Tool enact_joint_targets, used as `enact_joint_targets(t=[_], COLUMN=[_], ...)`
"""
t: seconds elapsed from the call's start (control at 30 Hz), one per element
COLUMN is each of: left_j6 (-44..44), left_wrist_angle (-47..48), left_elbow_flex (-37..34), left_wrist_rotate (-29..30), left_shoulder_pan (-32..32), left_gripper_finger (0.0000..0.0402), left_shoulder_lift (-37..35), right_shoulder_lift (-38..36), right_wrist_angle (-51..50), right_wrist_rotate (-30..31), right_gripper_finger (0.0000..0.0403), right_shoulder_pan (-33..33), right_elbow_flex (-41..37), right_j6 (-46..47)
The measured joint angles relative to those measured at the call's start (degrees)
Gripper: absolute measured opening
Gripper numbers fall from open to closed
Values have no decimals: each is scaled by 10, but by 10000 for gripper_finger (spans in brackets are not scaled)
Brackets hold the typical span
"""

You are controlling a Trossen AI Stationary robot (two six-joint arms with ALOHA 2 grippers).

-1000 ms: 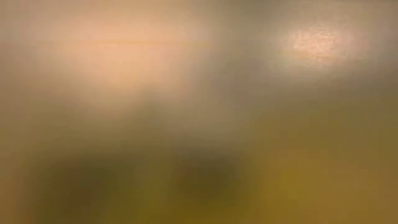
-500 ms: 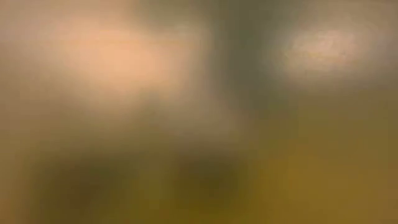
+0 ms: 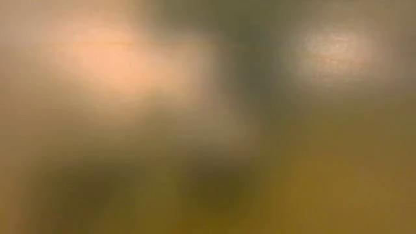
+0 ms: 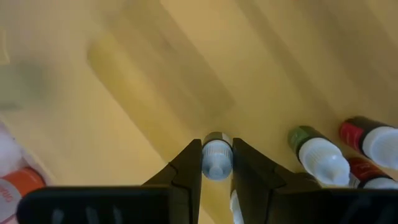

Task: Pick & Place food coloring
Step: Put the small black food coloring bottle in the yellow bin, then put the small brown food coloring bottle in the yellow bin

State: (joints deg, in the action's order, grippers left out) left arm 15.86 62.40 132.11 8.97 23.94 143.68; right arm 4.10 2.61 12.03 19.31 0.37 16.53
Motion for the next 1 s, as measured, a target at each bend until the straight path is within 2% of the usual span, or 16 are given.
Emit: enact_joint_targets(t=[0.27, 0.63, 0.83, 1.0], left_j6=[0, -7, -7, -8], left_wrist_angle=[-1, -1, -1, 18], left_elbow_flex=[0, 0, 1, 30], left_wrist_rotate=[5, 5, 5, 5], left_shoulder_pan=[0, 0, 0, 0], left_gripper_finger=[66, 117, 120, 120], left_shoulder_lift=[0, 0, 0, -4], right_shoulder_lift=[0, 0, 0, 0], right_wrist_angle=[0, 0, 0, 0], right_wrist_rotate=[0, 0, 0, 0], right_gripper_finger=[138, 138, 138, 137], right_shoulder_pan=[0, 0, 0, 0], right_elbow_flex=[0, 0, 0, 0], right_j6=[0, 0, 0, 0])
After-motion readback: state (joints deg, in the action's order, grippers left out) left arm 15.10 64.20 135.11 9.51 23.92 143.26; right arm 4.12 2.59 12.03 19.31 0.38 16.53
